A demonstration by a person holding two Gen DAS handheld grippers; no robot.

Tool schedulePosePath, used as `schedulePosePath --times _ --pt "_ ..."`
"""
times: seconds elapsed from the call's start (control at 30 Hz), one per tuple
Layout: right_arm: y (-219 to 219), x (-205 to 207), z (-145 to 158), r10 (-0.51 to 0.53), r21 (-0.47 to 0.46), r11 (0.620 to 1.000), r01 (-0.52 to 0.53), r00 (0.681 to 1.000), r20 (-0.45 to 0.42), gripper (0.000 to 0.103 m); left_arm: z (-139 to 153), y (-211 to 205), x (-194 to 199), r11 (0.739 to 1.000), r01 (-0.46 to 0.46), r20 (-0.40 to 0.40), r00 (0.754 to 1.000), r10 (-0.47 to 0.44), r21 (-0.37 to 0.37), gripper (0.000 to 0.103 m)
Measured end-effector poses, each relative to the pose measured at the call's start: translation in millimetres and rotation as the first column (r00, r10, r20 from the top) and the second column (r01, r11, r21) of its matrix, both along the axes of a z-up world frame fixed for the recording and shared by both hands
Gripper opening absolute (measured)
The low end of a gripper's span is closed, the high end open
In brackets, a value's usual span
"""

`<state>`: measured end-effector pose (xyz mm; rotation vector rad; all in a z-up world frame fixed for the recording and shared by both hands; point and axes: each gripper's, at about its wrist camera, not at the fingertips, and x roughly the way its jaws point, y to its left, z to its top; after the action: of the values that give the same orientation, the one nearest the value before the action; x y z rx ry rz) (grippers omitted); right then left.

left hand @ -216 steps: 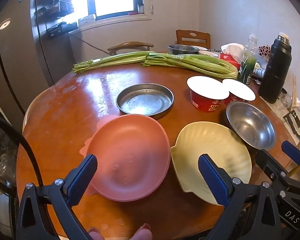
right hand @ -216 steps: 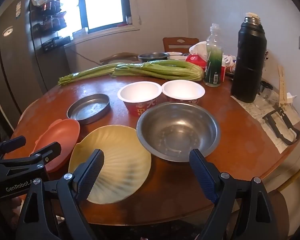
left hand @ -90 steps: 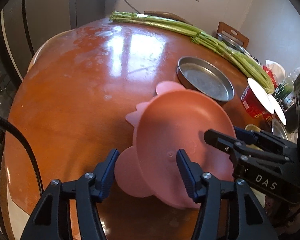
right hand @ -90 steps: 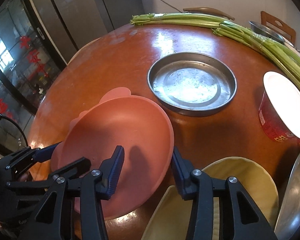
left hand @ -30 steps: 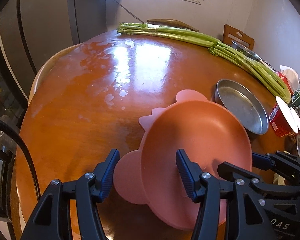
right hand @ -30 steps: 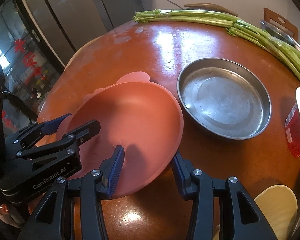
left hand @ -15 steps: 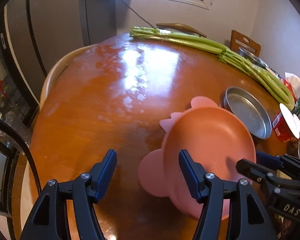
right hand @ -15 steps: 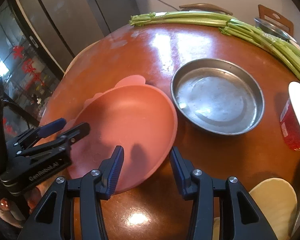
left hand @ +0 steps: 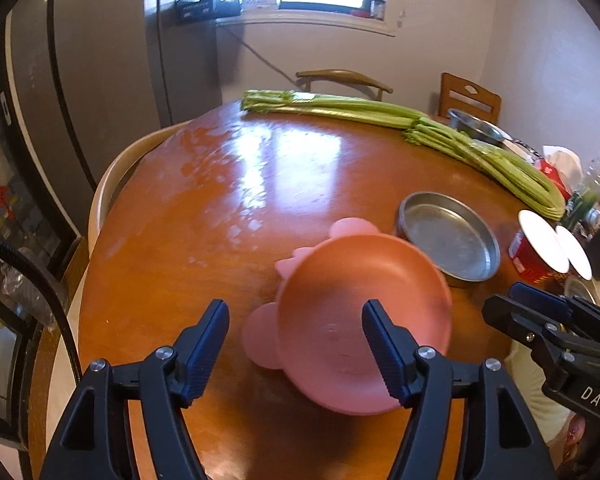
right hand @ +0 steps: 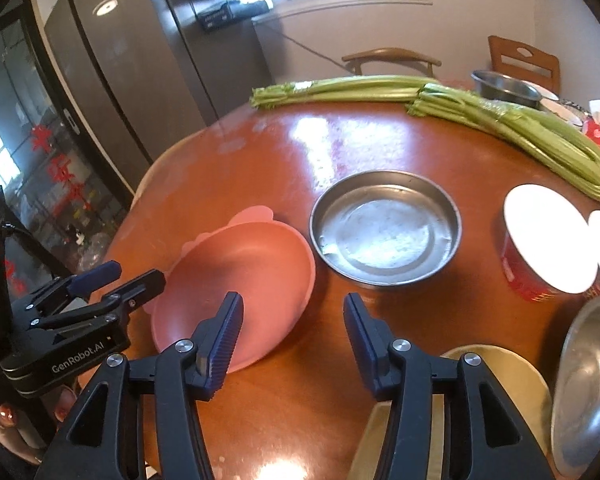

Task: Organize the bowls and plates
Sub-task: 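Lower the pink plate onto the table and open the left gripper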

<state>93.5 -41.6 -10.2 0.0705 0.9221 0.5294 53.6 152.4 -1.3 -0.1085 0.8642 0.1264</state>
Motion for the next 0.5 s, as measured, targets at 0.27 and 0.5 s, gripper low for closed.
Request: schedulePosePath --times 0.27,0.5 --pt "-32 -28 18 -0.038 0.046 0.998 0.035 0.997 0.064 0.059 11 -41 -15 0.998 0.063 0.019 0.998 -0.064 0.018 0.069" --pt "-63 -48 27 -0.072 0.082 0.995 0.064 0.992 0.101 0.059 12 -76 -23 0.992 0.127 0.02 0.992 -0.127 0.012 0.069"
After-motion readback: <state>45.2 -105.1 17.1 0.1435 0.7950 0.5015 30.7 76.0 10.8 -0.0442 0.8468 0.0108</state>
